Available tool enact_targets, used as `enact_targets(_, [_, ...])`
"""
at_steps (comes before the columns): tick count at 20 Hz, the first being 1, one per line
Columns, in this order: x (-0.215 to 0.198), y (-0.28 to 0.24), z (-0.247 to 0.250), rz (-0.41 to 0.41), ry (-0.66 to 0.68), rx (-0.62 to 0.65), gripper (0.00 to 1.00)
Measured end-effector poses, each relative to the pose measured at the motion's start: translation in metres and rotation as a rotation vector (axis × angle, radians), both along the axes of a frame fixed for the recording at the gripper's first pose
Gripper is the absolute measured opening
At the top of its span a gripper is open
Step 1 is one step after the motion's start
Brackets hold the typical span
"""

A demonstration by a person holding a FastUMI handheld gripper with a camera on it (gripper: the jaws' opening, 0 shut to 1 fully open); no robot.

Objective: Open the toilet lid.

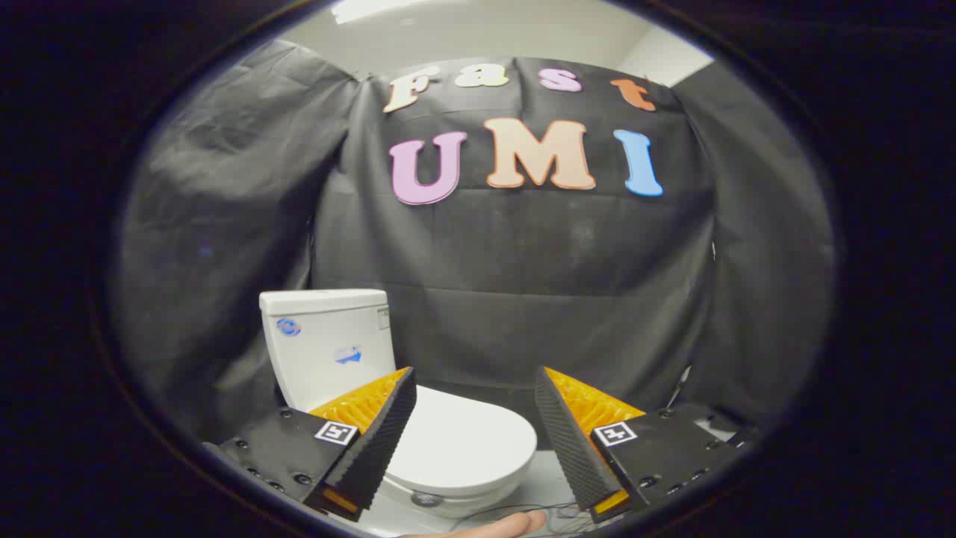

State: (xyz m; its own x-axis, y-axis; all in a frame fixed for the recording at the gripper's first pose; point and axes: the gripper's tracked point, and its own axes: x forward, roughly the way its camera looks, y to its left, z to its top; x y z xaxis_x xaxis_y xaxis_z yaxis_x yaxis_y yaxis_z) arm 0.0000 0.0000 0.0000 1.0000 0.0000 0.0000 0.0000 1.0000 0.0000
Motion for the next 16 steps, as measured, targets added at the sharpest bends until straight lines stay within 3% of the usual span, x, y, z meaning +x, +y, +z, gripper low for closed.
enact_targets(3, [0.004,0.000,-0.037,-0.019,0.011,0.020,0.98])
enact_targets(7, [0.001,-0.010,-0.100,-0.090,0.161,0.066,0.98])
enact_targets(16, [0.002,0.010,-0.116,-0.056,0.160,0.136,0.98])
